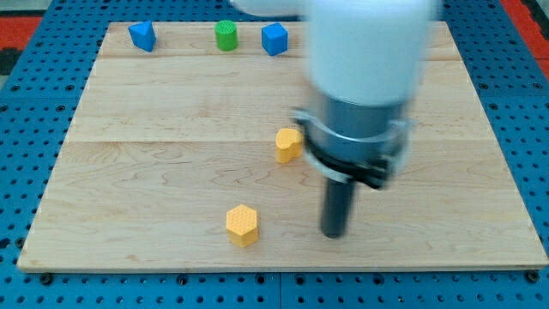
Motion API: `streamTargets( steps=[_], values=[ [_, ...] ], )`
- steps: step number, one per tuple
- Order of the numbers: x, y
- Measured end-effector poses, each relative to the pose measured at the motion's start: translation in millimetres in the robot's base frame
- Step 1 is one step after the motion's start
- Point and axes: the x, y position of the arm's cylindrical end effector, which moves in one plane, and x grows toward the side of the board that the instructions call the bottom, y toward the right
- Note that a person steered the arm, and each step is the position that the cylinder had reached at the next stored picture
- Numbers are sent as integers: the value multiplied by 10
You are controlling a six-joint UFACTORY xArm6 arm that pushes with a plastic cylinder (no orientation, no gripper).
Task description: Place yellow blocks in a vertical line
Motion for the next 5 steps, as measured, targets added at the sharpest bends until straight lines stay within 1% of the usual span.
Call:
streamTargets(
  steps=[1,2,3,4,5],
  values=[
    [257,-716],
    [49,-1019],
    [-251,-988],
    [-405,-610],
    [-298,-1252]
  ],
)
